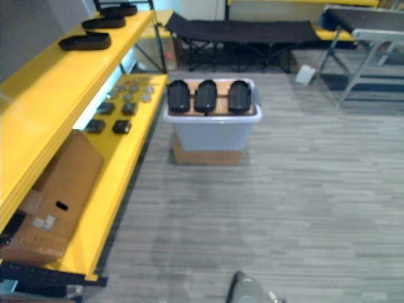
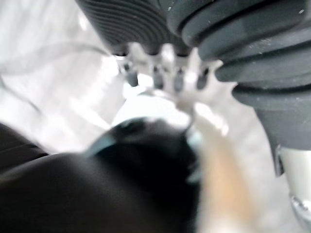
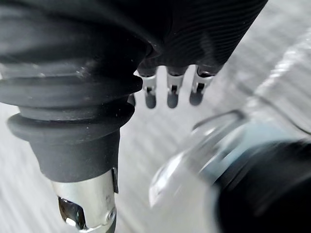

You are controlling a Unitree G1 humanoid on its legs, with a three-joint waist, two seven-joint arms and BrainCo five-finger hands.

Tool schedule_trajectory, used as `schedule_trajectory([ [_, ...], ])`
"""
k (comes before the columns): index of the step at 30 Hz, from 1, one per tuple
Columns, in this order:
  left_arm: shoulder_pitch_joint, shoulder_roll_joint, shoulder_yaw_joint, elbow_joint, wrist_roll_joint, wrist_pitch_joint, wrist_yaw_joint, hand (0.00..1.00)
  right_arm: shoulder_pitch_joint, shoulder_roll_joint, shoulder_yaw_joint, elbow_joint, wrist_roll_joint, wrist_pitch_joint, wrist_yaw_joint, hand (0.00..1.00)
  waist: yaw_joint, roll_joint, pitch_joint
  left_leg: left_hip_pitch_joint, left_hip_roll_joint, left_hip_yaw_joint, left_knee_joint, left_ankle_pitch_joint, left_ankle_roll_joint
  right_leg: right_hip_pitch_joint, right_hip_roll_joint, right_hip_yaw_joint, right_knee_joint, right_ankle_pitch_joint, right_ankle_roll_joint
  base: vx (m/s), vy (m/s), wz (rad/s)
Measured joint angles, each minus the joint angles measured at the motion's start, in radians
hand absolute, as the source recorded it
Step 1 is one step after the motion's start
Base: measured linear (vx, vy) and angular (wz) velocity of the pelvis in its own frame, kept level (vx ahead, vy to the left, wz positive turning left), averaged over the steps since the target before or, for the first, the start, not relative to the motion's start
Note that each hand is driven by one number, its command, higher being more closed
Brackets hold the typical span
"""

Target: Walk over and take plastic housings, then place them on the shelf

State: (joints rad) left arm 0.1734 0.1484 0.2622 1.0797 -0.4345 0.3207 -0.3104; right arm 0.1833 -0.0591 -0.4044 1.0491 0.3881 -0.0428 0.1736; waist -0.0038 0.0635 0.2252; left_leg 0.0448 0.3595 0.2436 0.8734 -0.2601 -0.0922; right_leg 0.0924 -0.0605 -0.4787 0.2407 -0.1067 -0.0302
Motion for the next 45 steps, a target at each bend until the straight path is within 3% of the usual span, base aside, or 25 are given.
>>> schedule_trajectory([
  [3, -0.01, -0.042, -0.008, -0.007, 0.003, -0.003, -0.013, 0.0, -0.07, -0.027, -0.002, 0.033, 0.0, 0.001, -0.001, 0.0, 0.026, -0.004, 0.002, -0.143, -0.112, -0.018, -0.074, -0.026, 0.013, 0.105, -0.002, 0.024, -0.097, 0.001, 0.003, 0.3, -0.086, -0.35],
  [4, -0.01, -0.067, -0.005, -0.008, 0.012, -0.008, -0.017, 0.0, -0.095, -0.027, -0.003, 0.032, 0.0, 0.002, -0.001, 0.0, 0.035, -0.007, 0.004, -0.189, -0.169, -0.011, -0.223, -0.016, 0.009, 0.12, -0.008, 0.041, -0.117, -0.004, 0.011, 0.25, 0.072, -0.52],
  [5, -0.003, -0.072, -0.002, -0.007, 0.034, -0.009, -0.032, 0.0, -0.107, -0.029, -0.002, 0.027, -0.001, 0.004, -0.002, 0.0, 0.051, -0.004, 0.006, -0.206, -0.216, 0.007, -0.422, 0.037, 0.013, 0.132, -0.011, 0.063, -0.125, -0.024, 0.023, 0.25, 0.104, -0.5],
  [6, 0.003, -0.076, -0.001, -0.004, 0.059, -0.01, -0.033, 0.0, -0.113, -0.028, -0.002, 0.027, -0.001, 0.006, -0.002, 0.0, 0.056, 0.0, 0.014, -0.206, -0.23, 0.018, -0.509, 0.071, 0.018, 0.147, -0.01, 0.072, -0.126, -0.033, 0.031, 0.28, 0.157, -0.45],
  [8, 0.034, -0.09, 0.034, -0.001, 0.105, -0.024, -0.037, 0.0, -0.1, -0.005, 0.019, -0.008, 0.004, 0.019, -0.016, 0.0, 0.079, -0.01, 0.03, -0.177, -0.26, 0.026, -0.625, 0.253, 0.054, 0.205, -0.015, 0.125, -0.13, -0.075, 0.054, 0.35, 0.218, -0.46],
  [11, 0.02, -0.078, 0.045, -0.008, 0.123, -0.064, -0.065, 0.0, -0.121, -0.002, 0.043, -0.012, 0.05, 0.031, -0.019, 0.0, 0.084, -0.045, 0.067, -0.199, -0.273, 0.058, -0.528, 0.179, 0.126, 0.214, -0.03, 0.183, -0.129, -0.09, 0.051, 0.43, 0.202, -0.22],
  [14, 0.001, -0.057, 0.043, -0.008, 0.092, -0.092, -0.06, 0.0, -0.152, -0.009, 0.045, -0.008, 0.052, 0.051, -0.02, 0.0, 0.086, -0.061, 0.084, -0.182, -0.282, 0.086, -0.459, 0.084, 0.143, 0.22, -0.061, 0.248, -0.086, -0.072, 0.069, 0.33, 0.17, -0.27],
  [15, -0.002, -0.057, 0.037, -0.011, 0.061, -0.109, -0.061, 0.0, -0.151, -0.011, 0.043, 0.001, 0.055, 0.054, -0.015, 0.0, 0.08, -0.061, 0.084, -0.139, -0.295, 0.099, -0.487, 0.062, 0.157, 0.163, -0.094, 0.272, 0.073, -0.085, 0.093, 0.28, 0.177, -0.16],
  [16, -0.008, -0.051, 0.028, -0.019, 0.037, -0.127, -0.061, 0.0, -0.15, -0.006, 0.043, 0.019, 0.07, 0.062, -0.006, 0.0, 0.075, -0.069, 0.084, -0.085, -0.325, 0.1, -0.534, 0.061, 0.152, 0.068, -0.149, 0.265, 0.312, -0.092, 0.187, 0.39, 0.224, -0.04],
  [17, -0.012, -0.045, 0.025, -0.025, 0.029, -0.136, -0.058, 0.0, -0.149, -0.003, 0.042, 0.033, 0.069, 0.066, -0.001, 0.0, 0.07, -0.075, 0.085, -0.06, -0.341, 0.098, -0.556, 0.063, 0.151, 0.027, -0.174, 0.254, 0.401, -0.099, 0.189, 0.31, 0.141, 0.11],
  [18, -0.025, -0.036, -0.004, -0.043, 0.003, -0.154, -0.049, 0.0, -0.144, 0.0, 0.03, 0.034, 0.068, 0.052, 0.001, 0.0, 0.069, -0.079, 0.085, -0.01, -0.354, 0.106, -0.584, 0.066, 0.157, -0.027, -0.207, 0.223, 0.49, -0.124, 0.166, 0.36, 0.076, 0.1],
  [20, -0.042, -0.032, -0.022, -0.076, -0.025, -0.181, -0.041, 0.0, -0.151, -0.012, 0.034, 0.042, 0.057, 0.053, 0.004, 0.0, 0.063, -0.072, 0.088, 0.047, -0.348, 0.109, -0.608, 0.064, 0.154, -0.064, -0.199, 0.133, 0.396, -0.161, 0.129, 0.29, 0.012, 0.06],
  [22, -0.072, -0.011, -0.062, -0.076, -0.02, -0.179, -0.016, 0.0, -0.162, 0.001, 0.037, 0.041, 0.047, 0.048, -0.001, 0.0, 0.052, -0.07, 0.089, 0.062, -0.333, 0.078, -0.625, 0.057, 0.141, -0.105, -0.164, 0.108, 0.229, -0.158, 0.123, 0.22, -0.068, 0.32],
  [24, -0.103, -0.006, -0.078, -0.077, -0.021, -0.179, -0.01, 0.0, -0.162, 0.004, 0.031, 0.026, 0.049, 0.039, -0.005, 0.0, 0.048, -0.064, 0.093, 0.057, -0.314, 0.047, -0.629, 0.043, 0.12, -0.163, -0.152, 0.129, 0.1, -0.112, 0.132, 0.27, -0.137, 0.4],
  [27, -0.109, -0.013, -0.043, -0.079, -0.032, -0.159, 0.007, 0.0, -0.152, 0.011, 0.025, -0.006, 0.047, 0.022, -0.022, 0.0, 0.046, -0.046, 0.093, 0.06, -0.262, -0.013, -0.596, -0.002, 0.064, -0.208, -0.134, 0.191, -0.008, 0.013, 0.129, 0.23, -0.219, 0.47],
  [29, -0.093, -0.014, -0.008, -0.094, -0.032, -0.15, 0.026, 0.0, -0.129, 0.034, 0.044, -0.012, 0.047, 0.021, -0.023, 0.0, 0.055, -0.084, 0.055, 0.058, -0.244, -0.055, -0.54, -0.06, 0.01, -0.197, -0.134, 0.207, -0.025, 0.094, 0.11, 0.36, -0.402, 0.49],
  [30, -0.092, -0.024, 0.003, -0.092, -0.032, -0.15, 0.034, 0.0, -0.127, 0.037, 0.044, -0.013, 0.048, 0.02, -0.024, 0.0, 0.056, -0.077, 0.05, 0.057, -0.232, -0.074, -0.521, -0.076, -0.004, -0.195, -0.133, 0.203, -0.011, 0.147, 0.112, 0.36, -0.381, 0.46],
  [31, -0.083, -0.059, 0.017, -0.085, -0.032, -0.155, 0.061, 0.0, -0.116, 0.024, 0.042, -0.013, 0.048, 0.022, -0.028, 0.0, 0.057, -0.036, 0.019, 0.054, -0.186, -0.091, -0.515, -0.084, -0.022, -0.199, -0.098, 0.168, 0.035, 0.092, 0.093, 0.36, -0.33, 0.49],
  [33, -0.076, -0.094, 0.052, -0.074, -0.055, -0.171, 0.079, 0.0, -0.116, 0.008, 0.036, -0.014, 0.048, 0.029, -0.043, 0.0, 0.054, -0.002, 0.0, 0.025, -0.146, -0.102, -0.443, -0.052, -0.04, -0.194, -0.079, 0.137, 0.075, 0.032, 0.076, 0.35, -0.302, 0.4],
  [35, -0.071, -0.113, 0.082, -0.079, -0.073, -0.188, 0.079, 0.0, -0.109, 0.0, 0.034, -0.014, 0.05, 0.031, -0.052, 0.0, 0.057, 0.006, -0.001, -0.067, -0.108, -0.122, -0.222, 0.027, -0.035, -0.143, -0.06, 0.121, 0.058, 0.013, 0.058, 0.26, -0.257, 0.1],
  [37, -0.064, -0.119, 0.083, -0.075, -0.102, -0.21, 0.092, 0.0, -0.1, 0.001, 0.032, -0.009, 0.051, 0.04, -0.067, 0.0, 0.067, 0.007, -0.001, -0.107, -0.083, -0.115, -0.1, 0.022, -0.038, -0.017, -0.042, 0.121, -0.03, 0.014, 0.056, 0.32, -0.208, -0.18],
  [39, -0.061, -0.112, 0.069, -0.069, -0.103, -0.21, 0.092, 0.0, -0.096, 0.003, 0.0, -0.005, 0.051, 0.04, -0.074, 0.0, 0.066, 0.005, -0.001, -0.097, -0.085, -0.062, -0.255, 0.02, -0.034, 0.039, -0.042, 0.12, -0.082, 0.018, 0.063, 0.23, -0.065, -0.08],
  [42, -0.063, -0.101, 0.068, -0.045, -0.093, -0.219, 0.09, 0.0, -0.093, -0.009, -0.022, -0.005, 0.052, 0.039, -0.089, 0.0, 0.051, 0.005, -0.001, -0.1, -0.1, -0.012, -0.56, 0.106, -0.003, 0.055, -0.047, 0.121, -0.122, 0.024, 0.093, 0.14, 0.066, -0.06],
  [43, -0.067, -0.094, 0.068, -0.025, -0.079, -0.219, 0.091, 0.0, -0.089, -0.015, -0.043, -0.002, 0.052, 0.039, -0.092, 0.0, 0.048, -0.008, 0.002, -0.082, -0.118, -0.006, -0.596, 0.179, -0.023, 0.066, -0.063, 0.127, -0.125, 0.02, 0.119, 0.22, 0.218, -0.07],
  [45, -0.065, -0.068, 0.047, -0.017, -0.05, -0.218, 0.092, 0.0, -0.08, 0.003, -0.045, 0.0, 0.049, 0.038, -0.09, 0.0, 0.045, -0.049, -0.01, -0.062, -0.172, 0.015, -0.642, 0.183, -0.014, 0.071, -0.107, 0.13, -0.146, 0.03, 0.148, 0.2, 0.207, -0.02],
])
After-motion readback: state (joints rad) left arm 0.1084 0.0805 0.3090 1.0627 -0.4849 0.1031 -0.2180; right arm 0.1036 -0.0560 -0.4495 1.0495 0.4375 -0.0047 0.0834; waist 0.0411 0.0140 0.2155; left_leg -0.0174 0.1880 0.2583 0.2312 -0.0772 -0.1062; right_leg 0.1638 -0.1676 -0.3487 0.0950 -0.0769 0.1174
